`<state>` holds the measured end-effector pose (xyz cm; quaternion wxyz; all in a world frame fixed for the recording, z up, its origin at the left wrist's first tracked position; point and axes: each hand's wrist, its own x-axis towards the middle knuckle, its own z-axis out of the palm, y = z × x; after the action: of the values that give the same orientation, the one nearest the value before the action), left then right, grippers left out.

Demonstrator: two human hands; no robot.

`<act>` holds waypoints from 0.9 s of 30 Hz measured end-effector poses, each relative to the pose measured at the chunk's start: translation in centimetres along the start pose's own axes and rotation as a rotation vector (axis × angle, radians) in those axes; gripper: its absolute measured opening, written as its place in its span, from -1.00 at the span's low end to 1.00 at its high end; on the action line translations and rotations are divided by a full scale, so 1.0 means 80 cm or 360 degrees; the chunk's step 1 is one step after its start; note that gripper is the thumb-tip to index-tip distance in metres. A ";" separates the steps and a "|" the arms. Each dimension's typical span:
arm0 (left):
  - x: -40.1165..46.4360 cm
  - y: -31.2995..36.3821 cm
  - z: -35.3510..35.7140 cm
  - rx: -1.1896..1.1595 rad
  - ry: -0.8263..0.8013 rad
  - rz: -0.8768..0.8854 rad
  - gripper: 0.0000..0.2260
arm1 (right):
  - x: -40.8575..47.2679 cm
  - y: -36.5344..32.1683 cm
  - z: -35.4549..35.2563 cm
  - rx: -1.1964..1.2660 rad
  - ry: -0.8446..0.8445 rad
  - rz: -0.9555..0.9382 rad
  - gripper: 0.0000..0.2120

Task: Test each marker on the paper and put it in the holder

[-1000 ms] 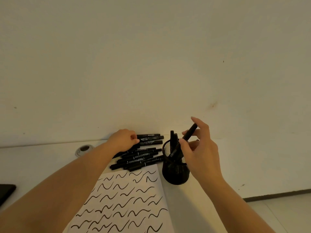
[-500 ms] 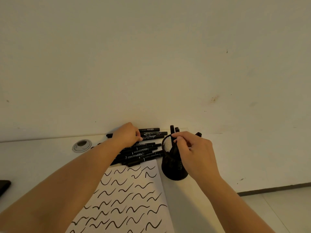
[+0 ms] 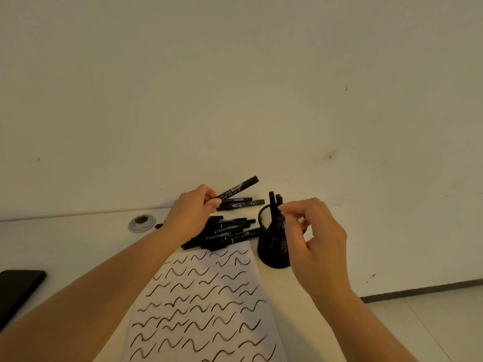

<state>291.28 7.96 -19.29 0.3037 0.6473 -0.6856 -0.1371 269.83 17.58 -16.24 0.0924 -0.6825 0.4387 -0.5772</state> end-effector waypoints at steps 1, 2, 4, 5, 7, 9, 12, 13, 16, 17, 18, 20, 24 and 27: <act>-0.021 0.007 -0.008 -0.0112 -0.0003 0.0024 -0.92 | -0.008 -0.007 0.003 0.0092 -0.0053 0.0098 -0.83; -0.042 0.015 -0.016 -0.0210 -0.0011 0.0051 -0.97 | -0.016 -0.015 0.007 0.0179 -0.0132 0.0248 -0.80; -0.085 0.030 -0.029 -0.0314 -0.0045 0.0116 -0.92 | -0.035 -0.027 0.018 0.0281 -0.0333 0.0574 -0.83; -0.106 0.035 -0.033 -0.0320 -0.0078 0.0145 -0.90 | -0.044 -0.031 0.023 0.0304 -0.0422 0.0703 -0.88; -0.142 0.041 -0.040 -0.0290 -0.0150 0.0193 -0.93 | -0.062 -0.041 0.031 0.0386 -0.0541 0.0862 -0.92; -0.174 0.039 -0.047 -0.0259 -0.0224 0.0232 -0.95 | -0.079 -0.053 0.038 0.0537 -0.0566 0.0943 -0.92; -0.212 0.028 -0.056 -0.0200 -0.0322 0.0286 -0.91 | -0.105 -0.073 0.046 0.0746 -0.0529 0.1076 -0.88; -0.224 0.024 -0.058 -0.0188 -0.0332 0.0287 -0.93 | -0.113 -0.079 0.049 0.0779 -0.0509 0.1125 -0.86; -0.255 0.009 -0.064 -0.0213 -0.0234 0.0264 -0.90 | -0.138 -0.095 0.054 0.0894 -0.0429 0.1236 -0.80; -0.265 0.004 -0.066 -0.0206 -0.0180 0.0264 -0.87 | -0.145 -0.100 0.055 0.0955 -0.0397 0.1278 -0.79; -0.275 -0.001 -0.069 -0.0175 -0.0122 0.0275 -0.85 | -0.152 -0.105 0.057 0.1029 -0.0364 0.1326 -0.78; -0.294 -0.011 -0.074 -0.0059 -0.0023 0.0326 -0.82 | -0.165 -0.113 0.059 0.1171 -0.0339 0.1400 -0.78; -0.326 -0.018 -0.084 0.0270 0.0082 0.0582 -0.76 | -0.181 -0.126 0.061 0.1251 -0.0636 0.1487 -0.69; -0.349 -0.019 -0.089 0.0495 0.0141 0.0724 -0.78 | -0.184 -0.133 0.062 0.1314 -0.0865 0.1522 -0.66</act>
<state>296.10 36.35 -21.28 0.2534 0.5208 -0.8122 0.0700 280.13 32.42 -21.46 0.6963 -0.4432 0.3971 -0.4012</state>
